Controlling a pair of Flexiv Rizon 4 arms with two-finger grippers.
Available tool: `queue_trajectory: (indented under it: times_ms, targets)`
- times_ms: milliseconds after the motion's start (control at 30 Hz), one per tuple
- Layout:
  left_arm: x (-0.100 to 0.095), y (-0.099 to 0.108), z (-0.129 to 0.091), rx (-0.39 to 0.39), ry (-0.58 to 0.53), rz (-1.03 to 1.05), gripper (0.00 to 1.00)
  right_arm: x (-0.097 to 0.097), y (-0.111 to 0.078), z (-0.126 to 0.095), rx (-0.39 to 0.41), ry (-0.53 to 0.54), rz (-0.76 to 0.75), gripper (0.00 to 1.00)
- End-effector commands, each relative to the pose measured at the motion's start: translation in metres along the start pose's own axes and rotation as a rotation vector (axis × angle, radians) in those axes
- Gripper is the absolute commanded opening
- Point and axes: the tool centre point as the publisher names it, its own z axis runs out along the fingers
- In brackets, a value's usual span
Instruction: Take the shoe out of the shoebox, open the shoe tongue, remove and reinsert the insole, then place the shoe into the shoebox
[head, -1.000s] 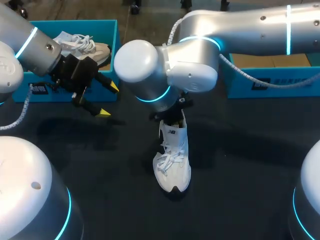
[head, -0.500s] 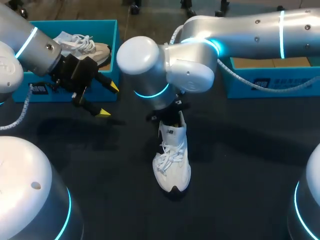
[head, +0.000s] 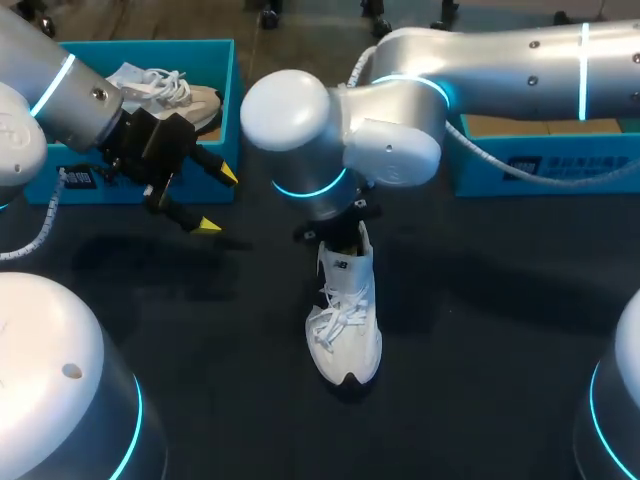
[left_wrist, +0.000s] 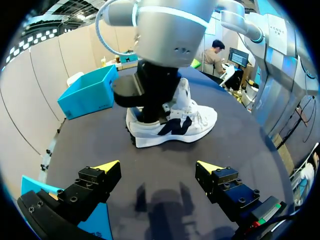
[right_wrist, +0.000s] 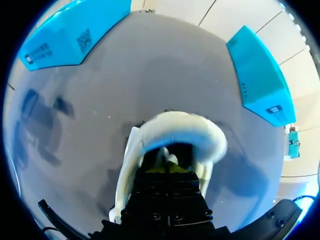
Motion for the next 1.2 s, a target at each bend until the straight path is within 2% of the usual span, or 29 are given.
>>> queue_trajectory:
  times_ms: [33, 233, 433, 533, 700, 967, 1200]
  targets:
    - [0.001, 0.0, 0.0, -0.003, -0.001, 0.0, 1.0, -0.005, -0.006, -0.015, -0.013, -0.039, 0.003, 0.0]
    - [0.001, 0.0, 0.0, -0.003, -0.001, 0.0, 1.0, -0.01, -0.012, -0.007, 0.015, -0.091, -0.013, 0.0]
    - [0.001, 0.0, 0.0, -0.003, -0.001, 0.0, 1.0, -0.006, -0.013, 0.016, 0.08, -0.108, -0.036, 0.0]
    - [0.001, 0.0, 0.0, -0.003, -0.001, 0.0, 1.0, -0.004, -0.014, 0.026, 0.11, -0.105, -0.043, 0.0]
    - [0.001, 0.0, 0.0, -0.003, -0.001, 0.0, 1.0, 0.0, -0.016, 0.036, 0.115, -0.052, -0.025, 0.0]
    - [0.001, 0.0, 0.0, -0.003, -0.001, 0.0, 1.0, 0.008, -0.014, 0.035, 0.074, 0.058, -0.025, 0.0]
    - [0.001, 0.0, 0.0, -0.003, -0.001, 0.0, 1.0, 0.001, -0.004, 0.014, 0.034, 0.024, -0.014, 0.0]
